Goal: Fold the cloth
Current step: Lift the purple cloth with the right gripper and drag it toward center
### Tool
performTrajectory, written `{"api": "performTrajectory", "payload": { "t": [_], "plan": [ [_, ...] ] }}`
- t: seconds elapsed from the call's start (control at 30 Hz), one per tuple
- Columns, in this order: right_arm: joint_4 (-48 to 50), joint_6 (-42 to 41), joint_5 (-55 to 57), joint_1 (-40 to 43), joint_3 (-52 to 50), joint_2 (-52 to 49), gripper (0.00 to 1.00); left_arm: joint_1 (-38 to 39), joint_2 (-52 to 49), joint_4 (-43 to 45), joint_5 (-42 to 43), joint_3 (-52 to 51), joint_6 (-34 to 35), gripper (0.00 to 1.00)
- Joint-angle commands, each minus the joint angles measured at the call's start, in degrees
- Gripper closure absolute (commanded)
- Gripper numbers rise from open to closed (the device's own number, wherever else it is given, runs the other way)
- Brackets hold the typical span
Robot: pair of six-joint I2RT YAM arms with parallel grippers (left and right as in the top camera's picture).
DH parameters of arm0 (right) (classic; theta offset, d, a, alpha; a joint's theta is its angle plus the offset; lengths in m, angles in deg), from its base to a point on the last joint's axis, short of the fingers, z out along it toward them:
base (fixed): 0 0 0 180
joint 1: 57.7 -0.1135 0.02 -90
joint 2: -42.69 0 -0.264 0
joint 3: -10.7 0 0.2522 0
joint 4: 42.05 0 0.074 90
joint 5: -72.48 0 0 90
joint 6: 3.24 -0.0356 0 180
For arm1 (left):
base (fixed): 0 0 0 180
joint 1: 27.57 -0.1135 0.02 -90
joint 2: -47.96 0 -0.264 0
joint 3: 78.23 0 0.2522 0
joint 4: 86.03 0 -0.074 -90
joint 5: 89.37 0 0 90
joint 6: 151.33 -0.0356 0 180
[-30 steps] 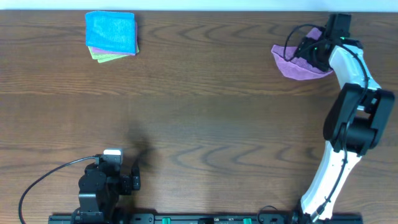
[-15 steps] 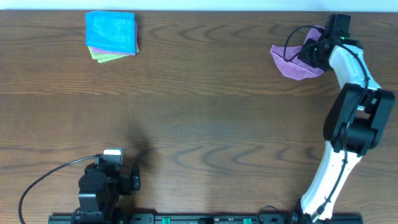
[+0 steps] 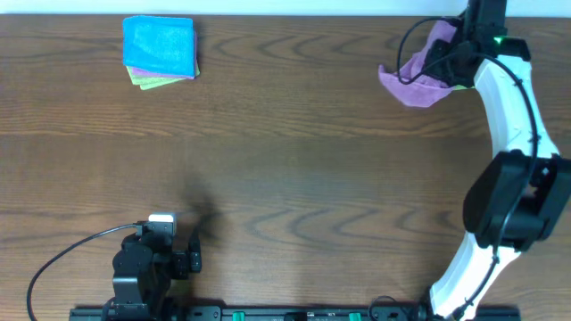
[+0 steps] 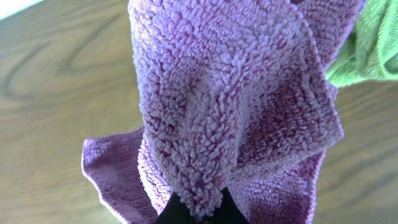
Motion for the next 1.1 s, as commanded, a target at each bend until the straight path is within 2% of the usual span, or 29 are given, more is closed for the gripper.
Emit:
{"api": "performTrajectory", "payload": {
  "t": [0.0, 0.33, 0.6, 0.8, 0.93, 1.0, 1.07],
  "plan": [
    [-2.6, 3.2, 0.1, -2.5, 1.0, 3.4, 0.99, -0.3, 0.4, -2.6, -1.7, -0.4, -2.1, 0.05],
    [-16.7, 5.4, -1.3, -15.3, 1.0, 8.7, 0.99, -0.3, 0.4, -2.6, -1.7, -0.4, -2.1, 0.05],
    [-20.8, 5.7, -1.5, -24.3, -2.4, 8.8, 0.98, -0.3, 0.4, -2.6, -1.7, -0.4, -2.1, 0.05],
    [-16.0, 4.0, -8.0, -32.7, -12.7, 8.8, 0.98, -0.3, 0.4, -2.6, -2.5, -0.4, -2.1, 0.05],
    [-11.0, 3.7, -8.5, -38.5, -15.9, 8.8, 0.99, -0.3, 0.4, -2.6, -2.5, -0.4, -2.1, 0.05],
    [-9.4, 2.1, -2.4, -40.2, -16.0, 8.8, 0.99, -0.3, 0.4, -2.6, -2.5, -0.4, -2.1, 0.05],
    [-5.9, -0.6, 11.2, -39.7, -16.0, 8.8, 0.99, -0.3, 0.4, -2.6, -2.5, -0.4, -2.1, 0.05]
  ]
}}
